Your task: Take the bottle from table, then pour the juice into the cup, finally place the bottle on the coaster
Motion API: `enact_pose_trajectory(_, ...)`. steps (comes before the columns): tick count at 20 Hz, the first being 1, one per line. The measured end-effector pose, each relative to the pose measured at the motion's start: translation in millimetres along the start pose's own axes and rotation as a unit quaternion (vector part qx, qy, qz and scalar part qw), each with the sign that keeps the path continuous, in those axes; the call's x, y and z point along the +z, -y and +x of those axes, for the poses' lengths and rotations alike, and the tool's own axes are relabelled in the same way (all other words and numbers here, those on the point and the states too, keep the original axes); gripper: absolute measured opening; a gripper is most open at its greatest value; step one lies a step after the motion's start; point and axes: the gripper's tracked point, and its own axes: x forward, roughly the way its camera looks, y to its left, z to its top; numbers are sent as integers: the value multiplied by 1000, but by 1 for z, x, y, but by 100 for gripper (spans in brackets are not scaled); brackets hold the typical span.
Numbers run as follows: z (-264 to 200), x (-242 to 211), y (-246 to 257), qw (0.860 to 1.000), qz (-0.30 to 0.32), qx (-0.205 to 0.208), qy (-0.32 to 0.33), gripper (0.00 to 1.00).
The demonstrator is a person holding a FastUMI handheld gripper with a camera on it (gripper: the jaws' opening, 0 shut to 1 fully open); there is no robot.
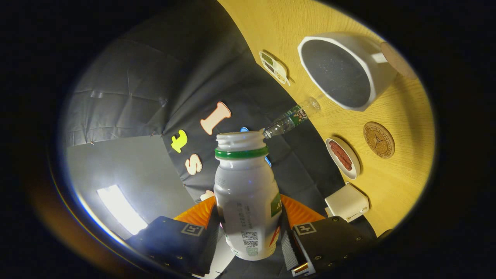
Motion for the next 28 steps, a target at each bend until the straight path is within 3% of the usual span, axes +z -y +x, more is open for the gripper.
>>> enact_pose_trajectory(20, 0, 9, -1, 999, 28, -1, 18, 69)
enact_pose_trajectory(28, 0, 6, 4, 1000, 9, -7, 13, 69)
